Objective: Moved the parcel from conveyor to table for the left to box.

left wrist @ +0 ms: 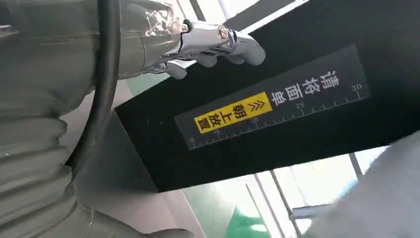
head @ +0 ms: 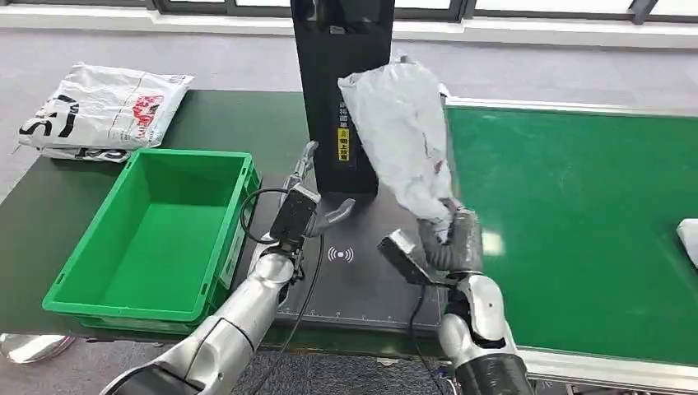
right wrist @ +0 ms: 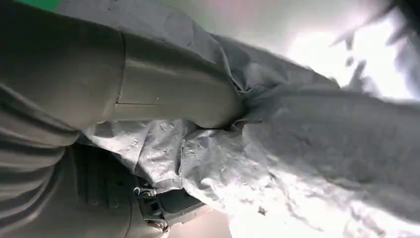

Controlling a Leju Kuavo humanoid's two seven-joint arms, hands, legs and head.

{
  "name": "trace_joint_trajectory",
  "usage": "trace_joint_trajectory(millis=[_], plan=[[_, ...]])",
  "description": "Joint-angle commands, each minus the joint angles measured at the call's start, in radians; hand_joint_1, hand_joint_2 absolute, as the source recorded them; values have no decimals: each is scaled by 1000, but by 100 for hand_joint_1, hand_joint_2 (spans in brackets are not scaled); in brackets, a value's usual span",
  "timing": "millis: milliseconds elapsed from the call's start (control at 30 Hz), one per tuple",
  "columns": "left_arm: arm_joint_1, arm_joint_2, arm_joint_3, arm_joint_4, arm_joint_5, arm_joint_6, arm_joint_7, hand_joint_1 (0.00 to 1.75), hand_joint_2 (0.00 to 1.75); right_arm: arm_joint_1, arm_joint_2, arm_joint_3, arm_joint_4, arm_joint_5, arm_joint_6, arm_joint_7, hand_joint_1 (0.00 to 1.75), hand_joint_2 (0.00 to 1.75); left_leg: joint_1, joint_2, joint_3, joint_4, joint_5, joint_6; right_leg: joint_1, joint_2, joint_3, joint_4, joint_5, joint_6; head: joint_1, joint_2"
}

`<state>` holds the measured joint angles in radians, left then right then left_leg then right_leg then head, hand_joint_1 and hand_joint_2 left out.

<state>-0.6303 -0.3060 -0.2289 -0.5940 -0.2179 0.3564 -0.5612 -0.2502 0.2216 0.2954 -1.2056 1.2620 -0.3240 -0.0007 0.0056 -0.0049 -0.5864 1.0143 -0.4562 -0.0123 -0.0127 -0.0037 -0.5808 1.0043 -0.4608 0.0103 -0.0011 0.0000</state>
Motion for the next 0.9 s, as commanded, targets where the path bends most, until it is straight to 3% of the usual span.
trace_joint_trajectory(millis=[33, 67, 100, 133, 333, 700, 900], plan=[[-67, 8, 52, 59, 43, -23, -7, 0, 175, -45, -84, 312, 199, -42, 192, 10, 113, 175, 1, 3, 2, -2, 0, 0, 1, 2, 1, -3, 2, -1, 0, 0], [-73, 1, 67, 65, 66, -15, -23, 0, 175, -32, -90, 311, 189, -76, 222, -1, 51, 175, 1, 2, 2, -2, 1, 0, 1, 2, 2, -3, 2, -1, 0, 0], [-76, -1, 75, 65, 77, -11, -27, 0, 175, -26, -97, 317, 186, -73, 231, 4, 33, 175, 1, 0, 1, -1, 0, 0, 1, 0, 1, -2, 1, 0, 0, 0], [-78, -3, 87, 66, 94, -1, -33, 0, 175, -21, -103, 322, 173, -64, 236, 20, 0, 175, 1, 0, 1, -2, 1, 0, 1, -1, 2, -3, 1, 0, 0, 0], [-88, 9, 105, 77, 148, -14, -32, 0, 175, 44, -144, 289, 18, -31, 273, 96, 0, 175, 0, -1, 0, -1, 1, 0, 0, -1, 1, -2, 1, 0, 0, 0], [-85, 7, 107, 74, 155, -13, -32, 0, 175, 45, -138, 276, 8, -14, 275, 101, 0, 175, 0, 0, 0, -1, 1, 0, 0, -1, 0, -2, 1, -1, 0, 0], [-79, -2, 137, 44, 193, 31, -74, 0, 175, 75, -121, 202, -111, 12, 271, 102, 0, 175, 0, 0, -1, 0, 1, 0, 0, -1, 0, -1, 1, -1, 0, 0]])
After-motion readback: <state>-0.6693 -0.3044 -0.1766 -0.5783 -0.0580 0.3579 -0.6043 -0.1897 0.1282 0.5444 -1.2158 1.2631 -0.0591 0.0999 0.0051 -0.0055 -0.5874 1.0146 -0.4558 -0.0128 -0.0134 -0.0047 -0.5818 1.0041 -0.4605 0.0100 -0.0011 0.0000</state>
